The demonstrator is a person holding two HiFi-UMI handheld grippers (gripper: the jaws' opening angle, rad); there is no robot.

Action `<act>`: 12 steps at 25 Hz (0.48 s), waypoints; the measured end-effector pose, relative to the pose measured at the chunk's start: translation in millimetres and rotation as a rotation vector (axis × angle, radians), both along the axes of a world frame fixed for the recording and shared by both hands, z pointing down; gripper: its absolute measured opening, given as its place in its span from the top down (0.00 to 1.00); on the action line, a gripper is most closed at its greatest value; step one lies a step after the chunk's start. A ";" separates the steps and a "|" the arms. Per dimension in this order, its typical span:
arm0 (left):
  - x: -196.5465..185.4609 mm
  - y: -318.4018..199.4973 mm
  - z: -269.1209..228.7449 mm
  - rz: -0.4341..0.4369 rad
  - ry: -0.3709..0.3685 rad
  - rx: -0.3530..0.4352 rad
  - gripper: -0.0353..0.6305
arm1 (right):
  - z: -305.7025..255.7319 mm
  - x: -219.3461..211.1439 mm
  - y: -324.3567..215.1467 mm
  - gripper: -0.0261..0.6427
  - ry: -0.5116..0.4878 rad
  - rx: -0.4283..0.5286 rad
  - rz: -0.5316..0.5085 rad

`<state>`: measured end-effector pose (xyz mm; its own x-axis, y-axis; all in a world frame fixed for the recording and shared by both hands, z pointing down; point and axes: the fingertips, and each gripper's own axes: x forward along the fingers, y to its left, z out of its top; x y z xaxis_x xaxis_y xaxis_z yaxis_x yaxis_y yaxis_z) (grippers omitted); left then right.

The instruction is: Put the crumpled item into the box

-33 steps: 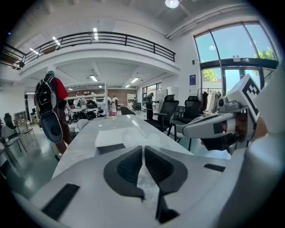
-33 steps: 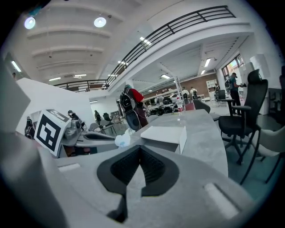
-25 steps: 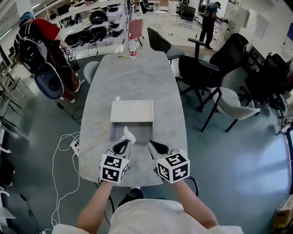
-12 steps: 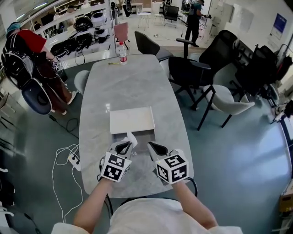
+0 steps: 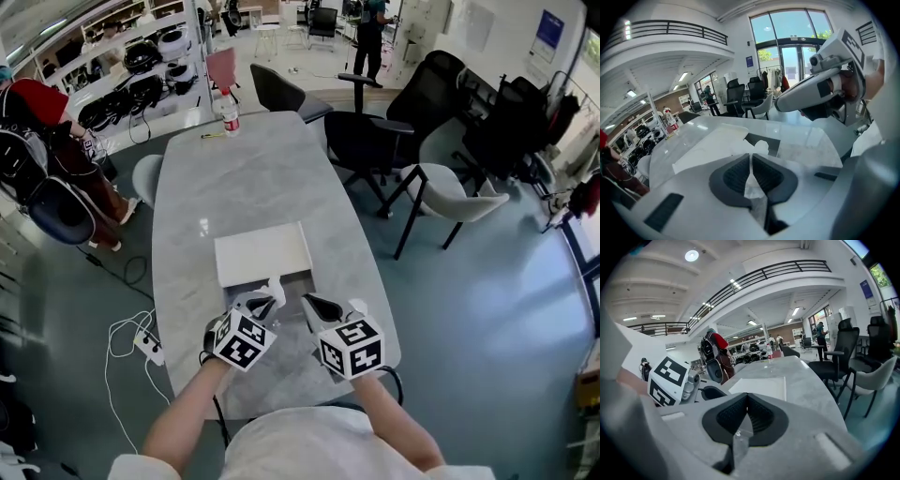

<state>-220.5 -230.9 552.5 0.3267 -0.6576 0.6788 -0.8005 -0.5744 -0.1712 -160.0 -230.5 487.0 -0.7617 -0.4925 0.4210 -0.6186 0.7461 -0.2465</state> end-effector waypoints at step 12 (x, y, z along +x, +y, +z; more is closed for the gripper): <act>17.1 -14.4 37.4 0.185 -0.140 -0.054 0.91 | 16.3 15.6 -0.4 0.96 0.032 -0.030 0.075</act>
